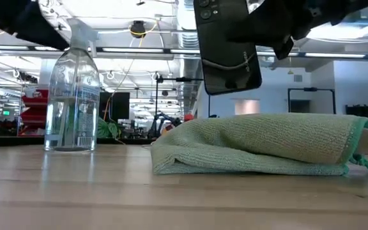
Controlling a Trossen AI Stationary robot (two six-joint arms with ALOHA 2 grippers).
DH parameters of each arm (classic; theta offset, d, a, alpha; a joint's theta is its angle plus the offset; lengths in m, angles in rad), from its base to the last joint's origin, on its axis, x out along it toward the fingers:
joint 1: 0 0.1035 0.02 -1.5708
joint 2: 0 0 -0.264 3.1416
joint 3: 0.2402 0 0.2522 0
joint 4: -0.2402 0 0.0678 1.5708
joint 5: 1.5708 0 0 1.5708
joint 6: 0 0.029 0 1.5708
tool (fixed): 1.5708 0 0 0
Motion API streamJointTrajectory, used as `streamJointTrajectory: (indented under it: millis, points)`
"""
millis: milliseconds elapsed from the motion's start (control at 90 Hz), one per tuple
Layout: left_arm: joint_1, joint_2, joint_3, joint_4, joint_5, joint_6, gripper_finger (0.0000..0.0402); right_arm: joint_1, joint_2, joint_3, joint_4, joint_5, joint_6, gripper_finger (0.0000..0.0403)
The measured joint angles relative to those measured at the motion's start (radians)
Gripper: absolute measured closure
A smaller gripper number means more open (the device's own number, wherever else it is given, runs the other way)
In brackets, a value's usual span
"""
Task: Apply microfiber cloth
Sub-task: Spray the back of the black cellphone with the spray bottle
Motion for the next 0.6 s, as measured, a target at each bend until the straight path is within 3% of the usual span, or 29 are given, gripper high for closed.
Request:
streamJointTrajectory:
  millis: [144, 256, 433, 600]
  points:
    - [0.078, 0.000, -0.005, 0.055, -0.031, 0.008, 0.0123, 0.000, 0.000, 0.000, 0.000, -0.007, 0.000, 0.0389]
    - [0.136, 0.000, -0.034, 0.189, -0.045, 0.126, 0.0133, 0.000, 0.000, 0.000, 0.006, -0.005, 0.000, 0.0389]
    - [0.182, 0.000, -0.064, 0.382, -0.082, 0.333, 0.0172, 0.000, 0.000, 0.001, 0.068, 0.045, 0.028, 0.0389]
    - [0.220, 0.000, -0.064, 0.427, -0.111, 0.372, 0.0228, 0.002, 0.000, 0.001, 0.088, 0.061, 0.030, 0.0389]
